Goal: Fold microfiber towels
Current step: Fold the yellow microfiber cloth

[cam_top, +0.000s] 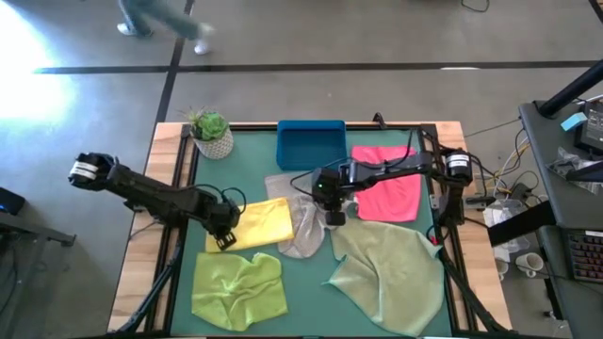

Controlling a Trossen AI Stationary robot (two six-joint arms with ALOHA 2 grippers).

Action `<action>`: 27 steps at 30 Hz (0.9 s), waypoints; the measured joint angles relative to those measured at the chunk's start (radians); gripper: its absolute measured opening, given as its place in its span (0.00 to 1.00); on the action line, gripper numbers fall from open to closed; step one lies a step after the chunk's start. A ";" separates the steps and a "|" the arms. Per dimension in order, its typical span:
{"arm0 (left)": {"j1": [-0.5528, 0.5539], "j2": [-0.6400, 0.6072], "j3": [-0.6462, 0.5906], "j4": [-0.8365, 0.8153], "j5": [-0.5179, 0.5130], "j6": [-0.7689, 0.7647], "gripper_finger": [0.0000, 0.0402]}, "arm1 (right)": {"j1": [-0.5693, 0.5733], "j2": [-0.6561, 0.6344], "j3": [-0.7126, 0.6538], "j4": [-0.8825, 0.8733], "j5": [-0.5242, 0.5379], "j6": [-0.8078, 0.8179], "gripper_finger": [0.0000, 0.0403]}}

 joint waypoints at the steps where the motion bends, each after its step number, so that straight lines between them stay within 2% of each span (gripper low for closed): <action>1: 0.011 0.008 0.000 -0.001 -0.001 0.011 0.13 | -0.001 0.000 -0.019 0.028 0.003 0.008 0.13; 10: 0.121 0.056 0.001 -0.002 -0.037 0.189 0.13 | -0.001 -0.005 -0.139 0.137 0.003 0.192 0.13; 18: 0.220 0.055 -0.002 -0.002 -0.210 0.259 0.13 | -0.001 -0.054 -0.183 0.004 0.006 0.344 0.13; 27: 0.311 0.056 -0.003 0.055 -0.333 0.399 0.13 | -0.001 -0.158 -0.259 -0.146 0.105 0.454 0.13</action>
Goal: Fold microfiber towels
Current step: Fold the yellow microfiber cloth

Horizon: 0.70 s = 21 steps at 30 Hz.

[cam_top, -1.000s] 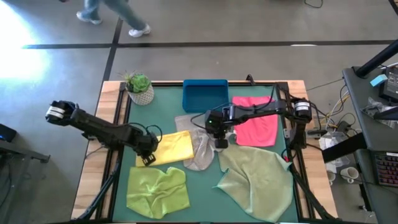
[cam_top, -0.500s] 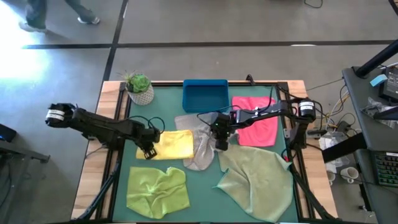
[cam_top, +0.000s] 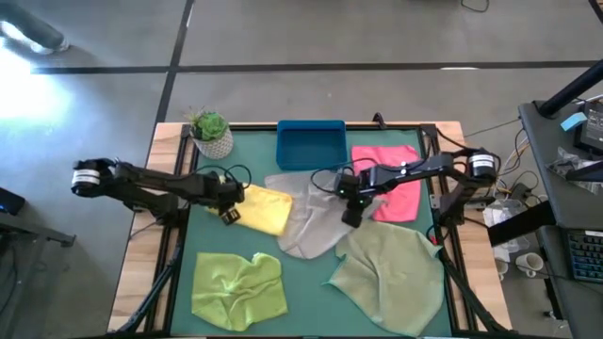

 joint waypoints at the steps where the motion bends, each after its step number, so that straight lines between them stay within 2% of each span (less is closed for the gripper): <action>1: 0.012 0.000 0.001 0.009 -0.013 0.017 0.13 | 0.000 -0.012 -0.012 -0.016 0.011 0.022 0.13; 7: 0.064 -0.003 0.007 0.017 -0.017 0.061 0.13 | 0.000 -0.101 -0.087 -0.049 0.040 0.118 0.13; 16: 0.064 -0.056 0.121 -0.048 0.018 0.040 0.13 | 0.000 -0.298 -0.098 -0.039 0.044 0.106 0.13; 21: 0.045 -0.075 0.162 0.077 0.112 -0.064 0.13 | 0.002 -0.372 -0.097 0.019 0.059 0.067 0.13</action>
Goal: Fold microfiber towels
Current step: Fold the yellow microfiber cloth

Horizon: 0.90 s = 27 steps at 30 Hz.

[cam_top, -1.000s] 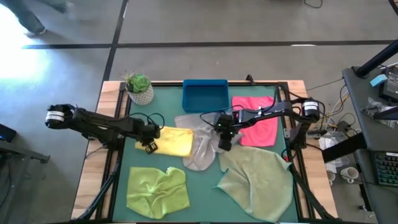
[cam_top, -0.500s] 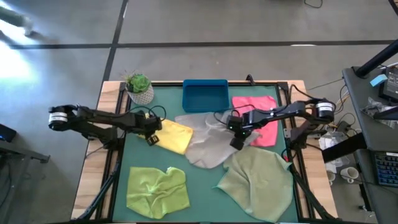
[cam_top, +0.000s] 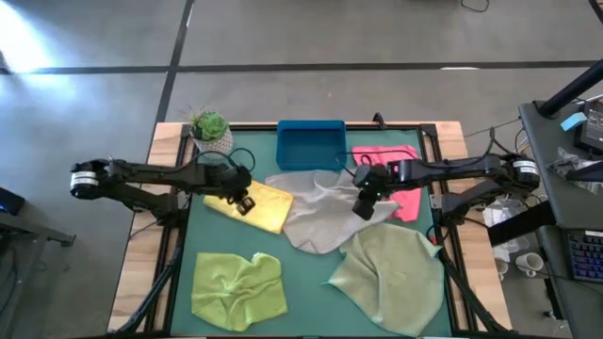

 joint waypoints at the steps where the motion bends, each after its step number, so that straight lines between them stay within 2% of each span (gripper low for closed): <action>1: -0.009 0.000 0.000 0.048 0.035 -0.013 0.13 | 0.001 -0.003 0.000 0.025 0.000 -0.017 0.13; 3: -0.036 0.011 0.001 0.158 0.106 -0.016 0.13 | 0.002 -0.003 0.000 0.089 -0.002 -0.049 0.13; 5: -0.069 0.033 0.002 0.235 0.136 -0.021 0.13 | 0.002 0.003 0.001 0.150 -0.005 -0.075 0.13; 12: -0.181 0.146 0.002 0.342 0.138 -0.120 0.13 | 0.002 0.025 0.001 0.210 -0.006 -0.118 0.13; 20: -0.255 0.314 0.012 0.349 0.137 -0.182 0.13 | 0.002 0.029 0.002 0.210 -0.008 -0.151 0.13; 24: -0.267 0.336 0.021 0.347 0.132 -0.195 0.13 | 0.002 0.029 0.002 0.210 -0.008 -0.160 0.13; 27: -0.270 0.329 0.024 0.282 0.134 -0.189 0.13 | 0.002 0.029 0.002 0.210 -0.008 -0.160 0.13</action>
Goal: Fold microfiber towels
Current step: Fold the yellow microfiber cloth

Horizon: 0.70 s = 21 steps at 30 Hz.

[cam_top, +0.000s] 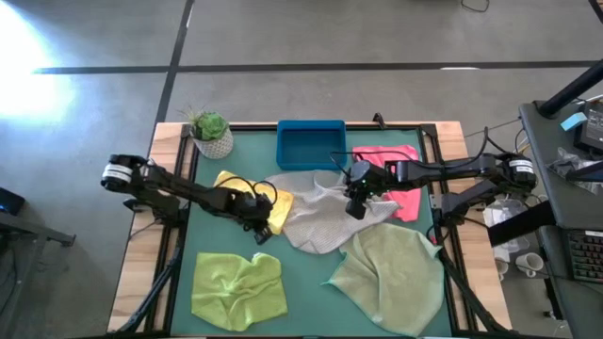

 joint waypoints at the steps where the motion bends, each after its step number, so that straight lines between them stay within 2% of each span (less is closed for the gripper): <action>1: -0.001 -0.005 0.000 -0.037 0.003 0.007 0.13 | 0.000 0.000 0.000 0.000 0.000 0.000 0.13; 7: -0.002 -0.081 -0.003 -0.280 0.026 0.118 0.13 | 0.000 0.000 0.000 0.009 0.000 0.000 0.13; 13: 0.005 -0.150 -0.010 -0.553 0.031 0.333 0.13 | 0.000 0.000 0.000 0.058 0.007 0.000 0.13; 16: 0.007 -0.168 -0.010 -0.603 0.031 0.358 0.13 | 0.000 0.000 0.000 0.094 0.007 0.000 0.13; 21: -0.005 -0.220 0.038 -0.597 0.065 0.311 0.13 | 0.000 0.000 0.000 0.146 0.006 -0.001 0.13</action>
